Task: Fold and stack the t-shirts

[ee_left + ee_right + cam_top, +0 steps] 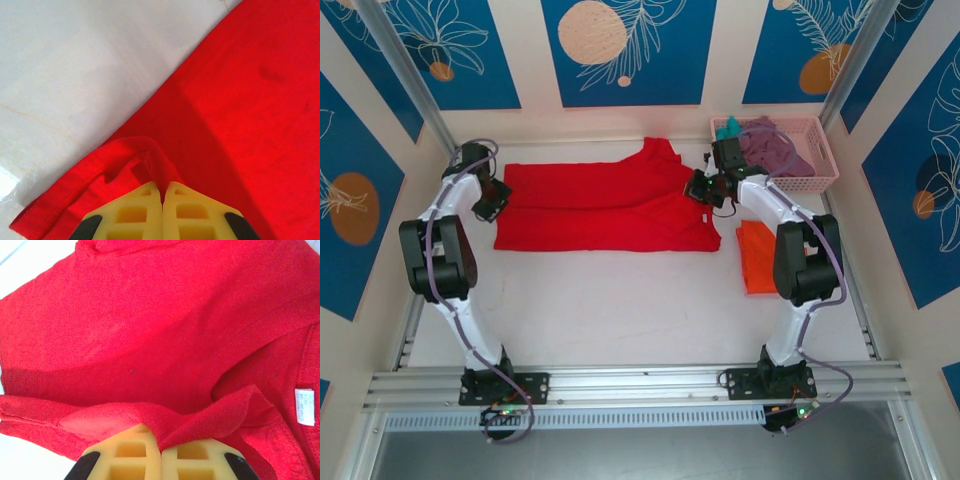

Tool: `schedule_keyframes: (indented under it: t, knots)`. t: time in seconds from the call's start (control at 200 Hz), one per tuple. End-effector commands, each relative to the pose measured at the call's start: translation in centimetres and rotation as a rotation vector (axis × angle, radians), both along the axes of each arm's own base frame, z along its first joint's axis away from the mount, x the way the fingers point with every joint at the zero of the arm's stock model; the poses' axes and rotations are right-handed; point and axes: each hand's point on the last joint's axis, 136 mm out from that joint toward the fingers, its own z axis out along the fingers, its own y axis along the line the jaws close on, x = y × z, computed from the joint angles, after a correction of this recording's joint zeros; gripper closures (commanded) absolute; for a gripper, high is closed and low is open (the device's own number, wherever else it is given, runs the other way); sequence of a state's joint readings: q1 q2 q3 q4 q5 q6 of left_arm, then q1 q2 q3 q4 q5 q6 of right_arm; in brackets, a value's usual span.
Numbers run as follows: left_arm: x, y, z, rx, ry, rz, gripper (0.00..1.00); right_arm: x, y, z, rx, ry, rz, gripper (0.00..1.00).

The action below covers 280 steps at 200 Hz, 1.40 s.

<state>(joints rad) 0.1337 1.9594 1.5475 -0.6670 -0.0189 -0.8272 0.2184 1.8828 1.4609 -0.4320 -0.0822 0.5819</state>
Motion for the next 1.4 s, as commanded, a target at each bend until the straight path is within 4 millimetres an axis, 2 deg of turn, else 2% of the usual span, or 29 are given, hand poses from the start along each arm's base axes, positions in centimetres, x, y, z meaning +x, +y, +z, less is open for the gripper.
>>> schedule_keyframes:
  t: [0.0,0.32,0.675,0.88,0.935,0.995,1.06,1.1,1.165,1.21,1.315,1.395]
  knots:
    - [0.2,-0.2,-0.7,0.01,0.028,-0.022,1.0,1.0,0.2,0.5,0.015,-0.022,0.011,0.98]
    - [0.9,-0.1,-1.2,0.011,0.037,-0.022,1.0,1.6,0.2,-0.4,0.015,-0.006,0.003,0.98]
    - [0.9,-0.2,-3.1,-0.002,0.076,-0.012,1.0,2.2,0.0,-2.1,0.023,0.022,-0.01,0.97]
    - [0.7,-0.2,-3.8,-0.005,0.091,-0.005,0.96,2.8,0.0,-2.7,0.028,0.021,0.002,0.91]
    - [0.8,-0.1,-3.7,-0.005,0.088,-0.004,0.92,3.0,0.0,-2.4,0.029,0.003,0.015,0.8]
    - [0.8,-0.1,-3.5,-0.003,0.084,-0.001,0.82,3.1,-0.5,-1.8,0.023,-0.023,0.021,0.6]
    - [0.7,0.1,-2.8,0.009,0.067,0.004,0.54,2.9,-1.2,-0.6,0.028,-0.059,0.018,0.41]
    - [0.6,0.1,-2.3,0.018,0.051,0.004,0.38,2.6,-1.8,0.1,0.029,-0.079,0.013,0.34]
    - [0.4,0.2,-1.2,0.046,0.024,-0.002,0.14,1.7,-2.4,0.8,0.017,-0.101,0.006,0.31]
    - [0.3,-0.1,-0.4,0.069,0.006,-0.015,0.02,1.0,-2.6,0.9,0.0,-0.106,0.006,0.31]
    - [0.3,-2.4,0.9,0.104,-0.043,-0.084,0.0,-1.0,-1.3,0.1,-0.029,-0.096,0.043,0.32]
    - [0.5,-5.3,0.3,0.078,-0.044,-0.153,0.04,-2.1,0.5,-1.7,-0.024,-0.06,0.081,0.35]
